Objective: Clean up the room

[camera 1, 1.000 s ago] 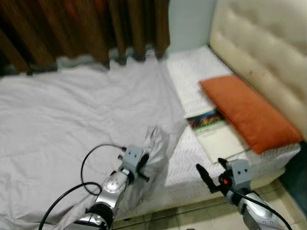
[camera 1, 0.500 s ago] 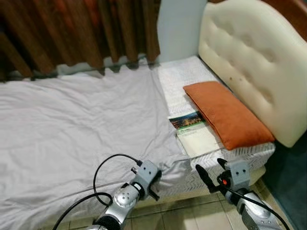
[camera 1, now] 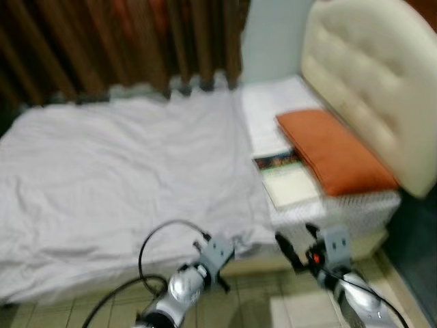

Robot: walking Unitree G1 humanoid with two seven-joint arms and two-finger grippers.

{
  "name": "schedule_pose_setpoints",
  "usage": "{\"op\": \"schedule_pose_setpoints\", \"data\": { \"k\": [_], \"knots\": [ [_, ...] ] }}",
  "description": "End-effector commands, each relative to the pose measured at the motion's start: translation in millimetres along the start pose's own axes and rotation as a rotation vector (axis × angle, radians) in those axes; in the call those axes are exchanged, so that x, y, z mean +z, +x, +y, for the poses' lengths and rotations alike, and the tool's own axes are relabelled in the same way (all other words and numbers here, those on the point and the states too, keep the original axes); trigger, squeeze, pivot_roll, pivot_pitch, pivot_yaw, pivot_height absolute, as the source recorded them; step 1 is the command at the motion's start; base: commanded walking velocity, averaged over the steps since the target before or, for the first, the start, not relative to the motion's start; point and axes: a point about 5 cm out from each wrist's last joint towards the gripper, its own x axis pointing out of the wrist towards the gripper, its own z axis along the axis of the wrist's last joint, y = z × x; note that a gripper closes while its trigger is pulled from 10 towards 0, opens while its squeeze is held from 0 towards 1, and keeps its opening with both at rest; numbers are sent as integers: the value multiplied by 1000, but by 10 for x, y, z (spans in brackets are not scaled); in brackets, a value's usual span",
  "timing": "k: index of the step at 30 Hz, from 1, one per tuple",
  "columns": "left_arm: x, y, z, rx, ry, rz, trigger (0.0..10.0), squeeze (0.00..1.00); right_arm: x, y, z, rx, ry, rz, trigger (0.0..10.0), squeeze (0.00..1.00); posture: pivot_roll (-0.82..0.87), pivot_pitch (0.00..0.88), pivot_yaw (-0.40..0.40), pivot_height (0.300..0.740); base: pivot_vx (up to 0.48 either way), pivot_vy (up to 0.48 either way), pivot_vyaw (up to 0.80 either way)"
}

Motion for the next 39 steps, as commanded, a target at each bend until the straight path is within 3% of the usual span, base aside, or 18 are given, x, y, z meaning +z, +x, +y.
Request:
{"op": "schedule_pose_setpoints", "data": {
  "k": [1, 7, 12, 13, 14, 15, 23, 24, 25, 27, 28, 29, 30, 31, 34, 36, 37, 39],
  "knots": [
    [3, 51, -147, -74, 53, 59, 10000, 0, -35, 4, 32, 15, -12, 13, 10000, 0, -203, 78, 77, 740, 0, 0, 0],
    [-71, 87, -323, -148, 183, 205, 10000, 0, -37, 43, 82, 42, -28, 16, 10000, 0, -206, 83, 72, 740, 0, 0, 0],
    [-52, 114, -385, -150, 211, 237, 10000, 0, -39, 49, 109, 61, -54, 21, 10000, 0, -219, 89, 71, 740, 0, 0, 0],
    [-49, 120, -417, -157, 190, 246, 10000, 369, -40, 49, 114, 65, -62, 21, 10000, 0, -223, 90, 72, 740, 0, 0, 0],
    [-49, 120, -417, -157, 190, 246, 10000, 369, -40, 49, 114, 65, -62, 21, 10000, 0, -223, 90, 72, 740, 0, 0, 0],
    [-43, 125, -452, -167, 162, 249, 10000, 1000, -40, 48, 119, 67, -68, 21, 10000, 0, -228, 90, 72, 740, 0, 0, 0],
    [191, 214, -508, -146, 13, 146, 10000, 1000, -47, 52, 136, 75, -84, 20, 10000, 0, -223, 93, 78, 740, 0, 0, 0],
    [336, 241, -349, -97, -34, 46, 10000, 1000, -29, 54, 119, 59, -73, 3, 10000, 0, -214, 88, 84, 740, 0, 0, 0],
    [336, 241, -349, -97, -34, 46, 10000, 1000, -29, 54, 119, 59, -73, 3, 10000, 0, -214, 88, 84, 740, 0, 0, 0],
    [378, 164, 9, 23, -113, -77, 10000, 1000, 27, 43, 56, -6, -22, -41, 10000, 0, -184, 72, 94, 740, 0, 0, 0],
    [378, 164, 9, 23, -113, -77, 10000, 1000, 27, 43, 56, -6, -22, -41, 10000, 0, -184, 72, 94, 740, 0, 0, 0],
    [327, -25, 378, 163, -209, -191, 10000, 1000, 55, 18, 10, -63, 10, -71, 10000, 0, -157, 48, 97, 740, 0, 0, 0],
    [270, -145, 532, 245, -241, -218, 10000, 1000, 58, 2, -7, -90, 21, -81, 10000, 0, -135, 28, 97, 740, 0, 0, 0],
    [270, -145, 532, 245, -241, -218, 10000, 1000, 58, 2, -7, -90, 21, -81, 10000, 0, -135, 28, 97, 740, 0, 0, 0],
    [130, -519, 836, 463, -334, -252, 10000, 1000, 76, -31, -19, -135, 37, -112, 10000, 0, -99, 0, 89, 740, 0, 0, 0],
    [69, -628, 894, 528, -372, -239, 10000, 1000, 91, -34, -33, -156, 53, -127, 10000, 0, -75, 0, 81, 740, 0, 0, 0],
    [37, -698, 920, 571, -400, -235, 10000, 482, 110, -29, -57, -177, 67, -144, 10000, 0, -55, 0, 70, 740, 0, 0, 0],
    [26, -729, 921, 585, -397, -236, 10000, 482, 113, -9, -80, -197, 81, -144, 10000, 0, -51, 0, 67, 740, 0, 0, 0]
  ]
}}
